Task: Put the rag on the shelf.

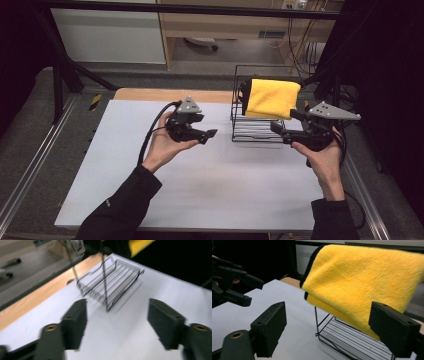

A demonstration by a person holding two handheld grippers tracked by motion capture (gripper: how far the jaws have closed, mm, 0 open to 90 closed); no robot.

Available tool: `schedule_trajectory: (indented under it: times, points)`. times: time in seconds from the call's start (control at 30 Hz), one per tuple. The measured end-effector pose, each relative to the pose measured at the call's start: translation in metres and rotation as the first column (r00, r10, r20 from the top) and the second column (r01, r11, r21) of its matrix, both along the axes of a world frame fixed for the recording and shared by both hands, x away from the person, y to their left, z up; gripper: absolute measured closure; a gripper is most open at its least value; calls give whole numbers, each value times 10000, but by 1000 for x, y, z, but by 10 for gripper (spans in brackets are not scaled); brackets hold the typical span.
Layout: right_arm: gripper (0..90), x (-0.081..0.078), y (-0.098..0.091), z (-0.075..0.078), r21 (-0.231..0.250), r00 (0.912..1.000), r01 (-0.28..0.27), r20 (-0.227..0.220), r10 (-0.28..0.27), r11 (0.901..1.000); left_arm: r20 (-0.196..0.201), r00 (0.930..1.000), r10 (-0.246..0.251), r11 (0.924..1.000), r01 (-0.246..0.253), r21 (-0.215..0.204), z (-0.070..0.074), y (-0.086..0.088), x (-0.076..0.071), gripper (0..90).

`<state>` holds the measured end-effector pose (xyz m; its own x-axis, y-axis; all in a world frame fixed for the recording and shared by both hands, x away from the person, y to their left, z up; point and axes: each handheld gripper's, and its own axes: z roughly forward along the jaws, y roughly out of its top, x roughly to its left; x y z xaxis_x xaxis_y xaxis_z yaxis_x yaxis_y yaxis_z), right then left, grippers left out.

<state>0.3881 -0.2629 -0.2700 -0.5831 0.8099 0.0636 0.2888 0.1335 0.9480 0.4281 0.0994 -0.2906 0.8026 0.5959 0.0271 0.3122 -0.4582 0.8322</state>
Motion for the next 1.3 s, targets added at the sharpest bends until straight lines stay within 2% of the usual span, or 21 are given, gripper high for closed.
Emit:
schedule_trajectory:
  times: [0.1,0.27,0.33,0.53,0.57,0.6,0.73,0.8,0.93,1.03,1.13,1.23,1.3]
  points:
    - [79,-5,8,-10,2,9996,-193,-208,193,9998,32,9997,248,9996,-248,-95,-11,23,-9,165]
    - [45,-9,17,-22,-160,9984,-323,-465,316,9993,-33,9966,819,9966,-819,50,-39,59,-25,86]
    - [29,-10,21,-30,-211,9978,-375,-549,363,9991,-99,9951,988,9950,-986,123,-50,70,-31,80]
    - [8,-14,27,-63,-136,9929,-651,-1011,634,9978,-454,9884,1452,9892,-1460,-152,-87,106,-49,72]
    - [8,-16,27,-75,-133,9904,-695,-1209,674,9975,-477,9872,1519,9880,-1530,-206,-91,109,-51,72]
    - [8,-16,27,-75,-133,9904,-695,-1209,674,9975,-486,9869,1537,9878,-1547,-183,-95,114,-54,72]
    - [7,-19,28,-97,-344,9846,-934,-1514,871,9950,-650,9832,1706,9845,-1728,-298,-112,132,-63,73]
    - [7,-21,28,-107,-447,9820,-994,-1655,908,9940,-655,9821,1766,9834,-1788,-296,-118,137,-66,73]
    - [7,-23,24,-125,-232,9709,-1313,-2049,1238,9911,-751,9794,1877,9816,-1897,-213,-126,147,-70,73]
    - [8,-25,18,-138,-246,9635,-1446,-2311,1351,9892,-804,9801,1816,9825,-1843,-269,-130,153,-73,73]
    - [8,-27,12,-150,-352,9599,-1456,-2472,1325,9887,-794,9811,1762,9834,-1790,-298,-134,158,-75,73]
    - [8,-28,5,-160,-220,9543,-1495,-2648,1385,9885,-772,9807,1795,9819,-1834,-471,-138,163,-77,73]
    - [8,-29,2,-165,-181,9505,-1496,-2779,1387,9886,-737,9814,1771,9830,-1801,-369,-142,164,-77,73]
